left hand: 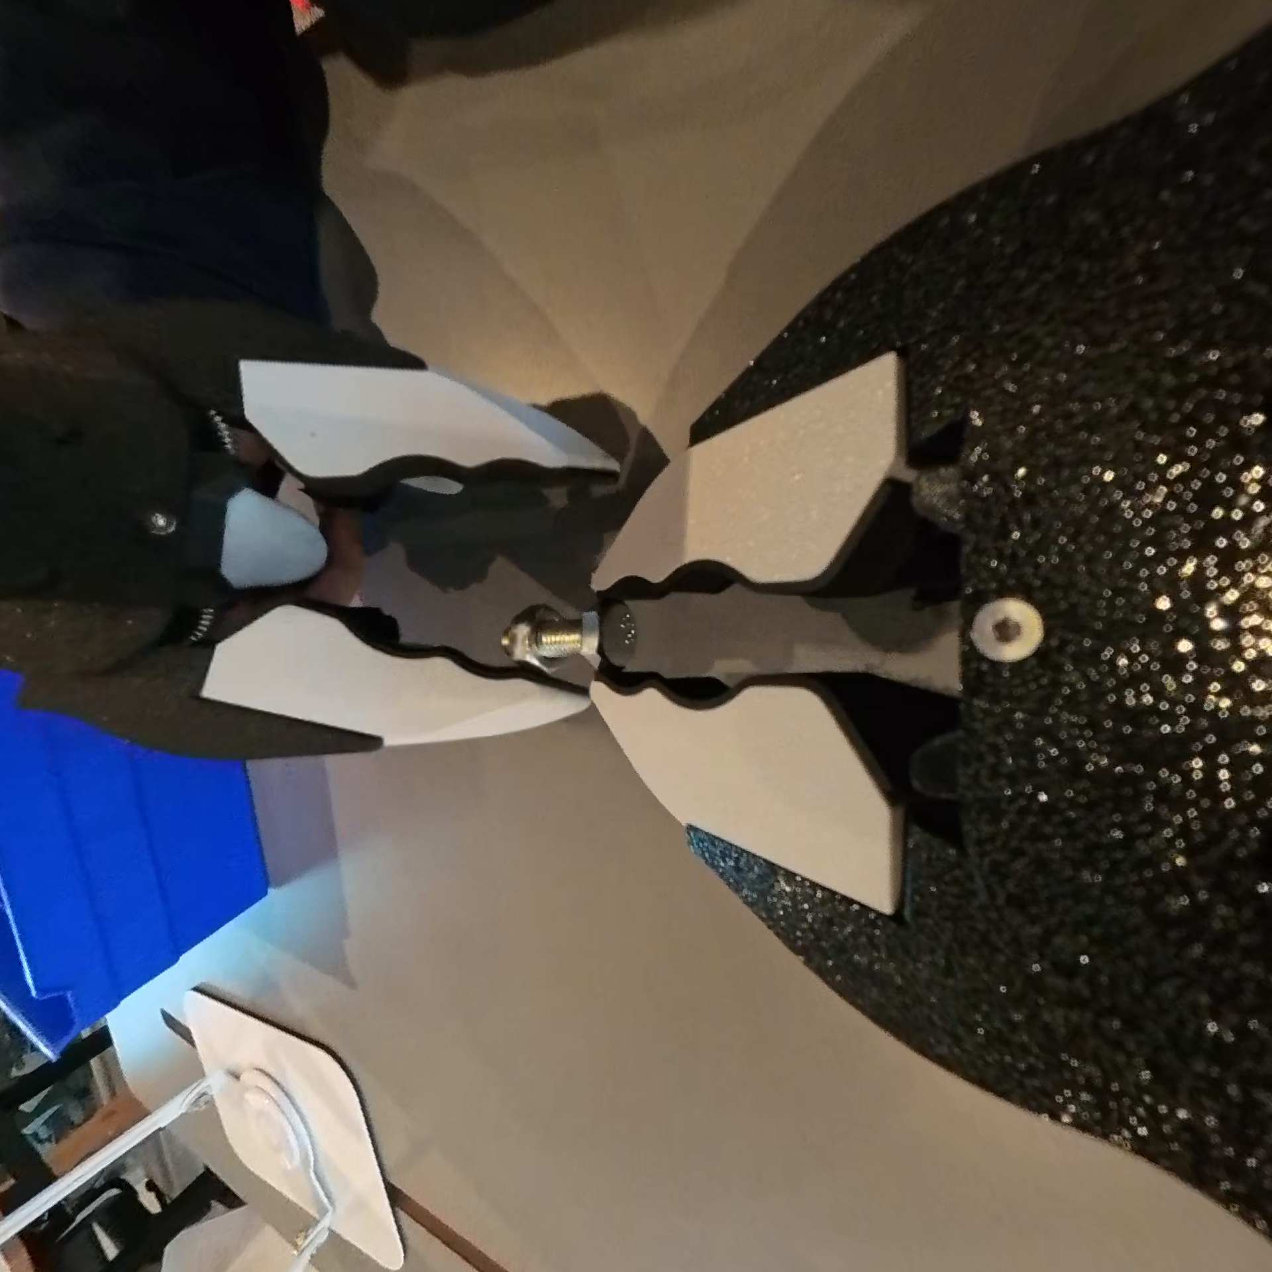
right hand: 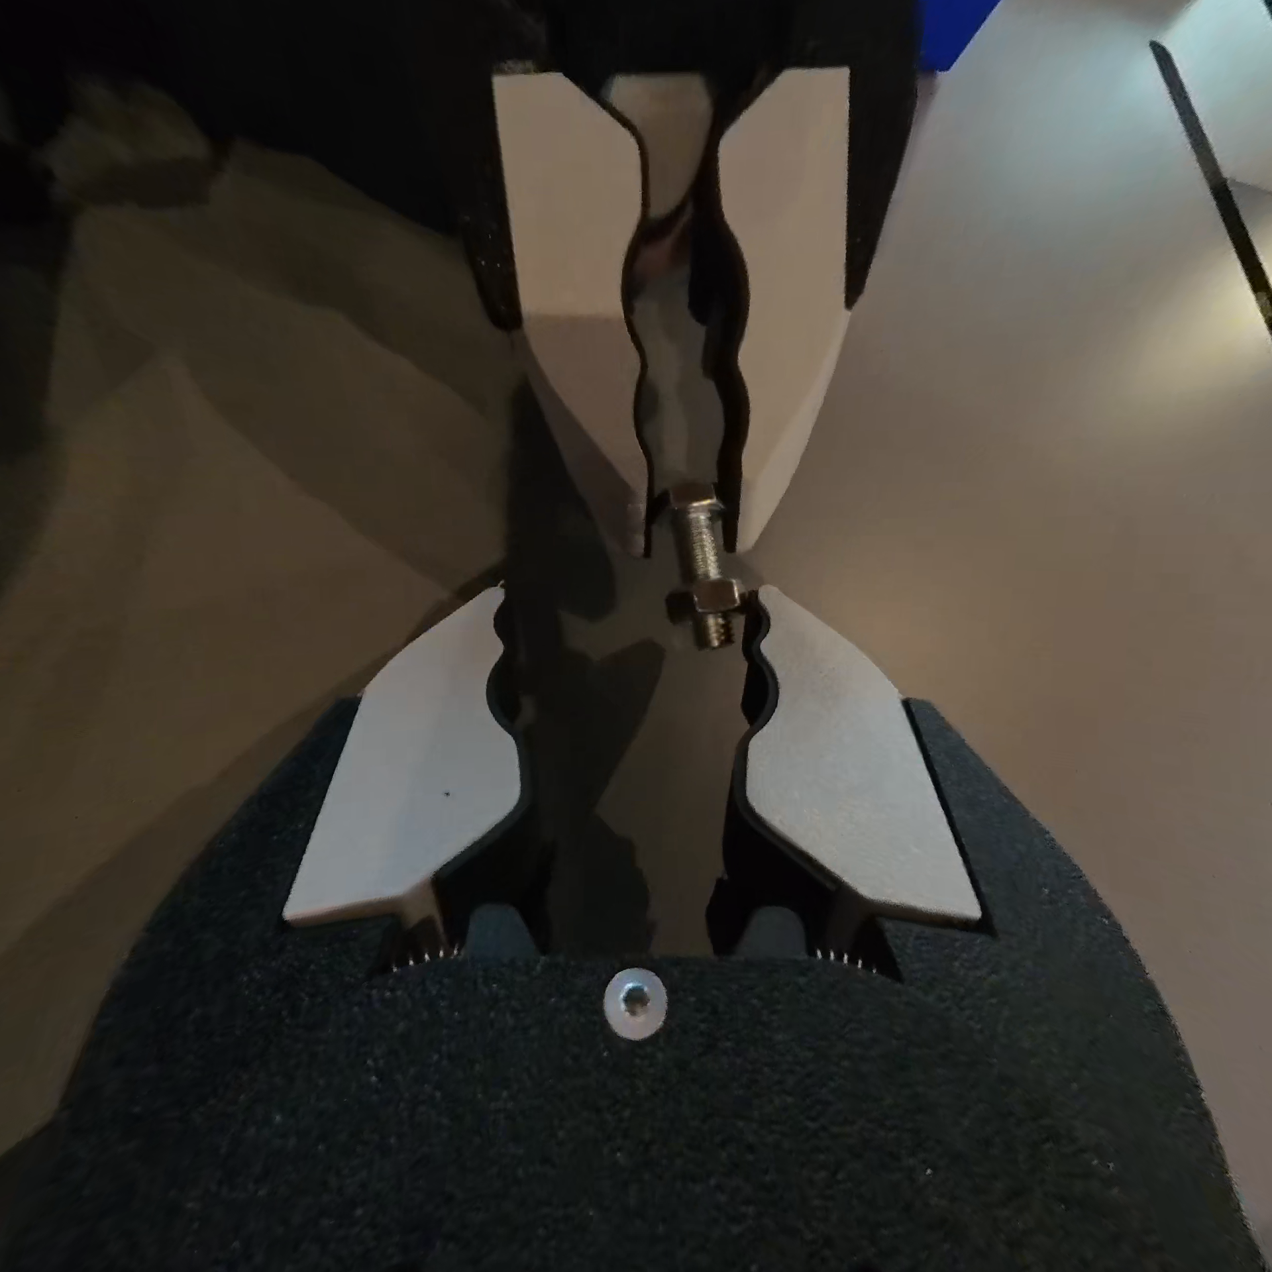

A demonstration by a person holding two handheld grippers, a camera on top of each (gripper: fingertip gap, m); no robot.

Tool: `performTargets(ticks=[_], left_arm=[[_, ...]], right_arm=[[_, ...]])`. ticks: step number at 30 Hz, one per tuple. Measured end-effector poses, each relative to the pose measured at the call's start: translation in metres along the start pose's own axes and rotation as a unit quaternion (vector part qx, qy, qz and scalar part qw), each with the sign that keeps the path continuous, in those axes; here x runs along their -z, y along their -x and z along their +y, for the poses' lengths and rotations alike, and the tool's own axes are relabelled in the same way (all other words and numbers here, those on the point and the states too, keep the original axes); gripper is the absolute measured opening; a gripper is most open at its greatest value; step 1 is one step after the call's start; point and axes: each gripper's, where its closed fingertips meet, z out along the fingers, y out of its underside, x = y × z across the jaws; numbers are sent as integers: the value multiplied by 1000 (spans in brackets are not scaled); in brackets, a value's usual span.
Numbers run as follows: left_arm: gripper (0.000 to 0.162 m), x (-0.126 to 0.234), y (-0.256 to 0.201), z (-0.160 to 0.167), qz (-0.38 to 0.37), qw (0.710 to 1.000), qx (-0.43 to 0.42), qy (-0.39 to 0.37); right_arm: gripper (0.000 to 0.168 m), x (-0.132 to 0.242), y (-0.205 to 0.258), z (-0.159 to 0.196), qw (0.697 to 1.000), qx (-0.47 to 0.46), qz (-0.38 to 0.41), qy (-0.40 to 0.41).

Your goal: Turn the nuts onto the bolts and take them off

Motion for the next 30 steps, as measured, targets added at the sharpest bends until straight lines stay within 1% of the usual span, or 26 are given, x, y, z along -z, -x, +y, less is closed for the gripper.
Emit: performTargets(ticks=[1, 11, 15, 17, 19, 22, 24, 28, 29, 30], left_arm=[[19, 0, 0, 0, -1, 1000, -1, 2], [19, -1, 3, 2, -7, 1000, 7, 9], [19, -1, 5, 2, -11, 1000, 13, 6], [19, 0, 5, 1, -10, 1000, 18, 1], [19, 1, 5, 0, -8, 1000, 19, -3], [19, 1, 4, -1, -3, 1000, 17, -6], [19, 1, 4, -1, -5, 1000, 17, -5], [19, 1, 4, -1, -5, 1000, 18, -6], [19, 1, 5, 0, -7, 1000, 17, -4], [19, 1, 6, 0, -11, 1000, 19, -1]], right_arm=[[63, 0, 0, 0, 1000, 4, 2, 1], [55, 11, -1, -10, 998, 55, 27, -28], [39, 14, 11, -16, 997, 57, -13, -49], [37, 15, 12, -18, 997, 49, -18, -55], [41, 18, 5, -20, 997, 37, -1, -68], [56, 21, -7, -19, 997, 16, 27, -75], [56, 18, -7, -13, 998, 9, 21, -58], [51, 17, -3, -11, 999, 22, 17, -45], [47, 19, -2, -12, 998, 21, 10, -50], [36, 22, 3, -15, 998, 21, -8, -60]])
